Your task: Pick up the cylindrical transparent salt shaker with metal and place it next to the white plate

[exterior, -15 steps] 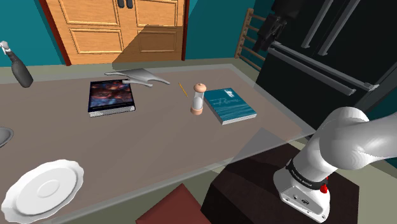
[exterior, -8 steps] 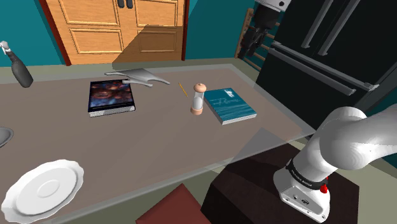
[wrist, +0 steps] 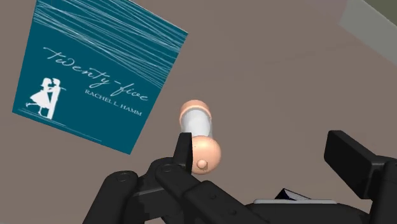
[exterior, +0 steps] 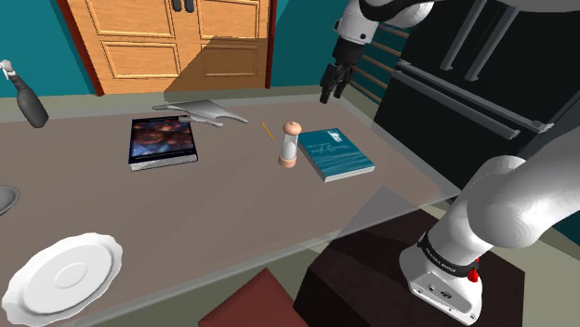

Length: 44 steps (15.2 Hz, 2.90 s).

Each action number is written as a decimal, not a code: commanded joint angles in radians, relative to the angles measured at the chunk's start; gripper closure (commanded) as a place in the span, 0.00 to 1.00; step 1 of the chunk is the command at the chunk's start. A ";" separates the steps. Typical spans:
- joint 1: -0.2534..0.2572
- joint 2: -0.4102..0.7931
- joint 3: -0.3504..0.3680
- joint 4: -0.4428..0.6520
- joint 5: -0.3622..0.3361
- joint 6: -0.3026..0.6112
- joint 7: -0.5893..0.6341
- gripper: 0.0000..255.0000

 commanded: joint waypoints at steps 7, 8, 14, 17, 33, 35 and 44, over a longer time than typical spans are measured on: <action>0.007 0.309 -0.013 0.143 0.008 0.098 -0.064 0.00; 0.006 0.348 -0.014 0.165 0.009 0.107 -0.072 0.00; 0.002 0.531 -0.014 0.272 0.017 0.145 -0.104 0.00; 0.003 0.546 -0.012 0.250 0.021 0.182 -0.107 0.00; 0.004 0.567 -0.009 0.227 0.027 0.226 -0.111 1.00; 0.004 0.567 -0.009 0.227 0.027 0.226 -0.111 1.00; 0.005 0.528 -0.012 0.260 0.017 0.154 -0.100 1.00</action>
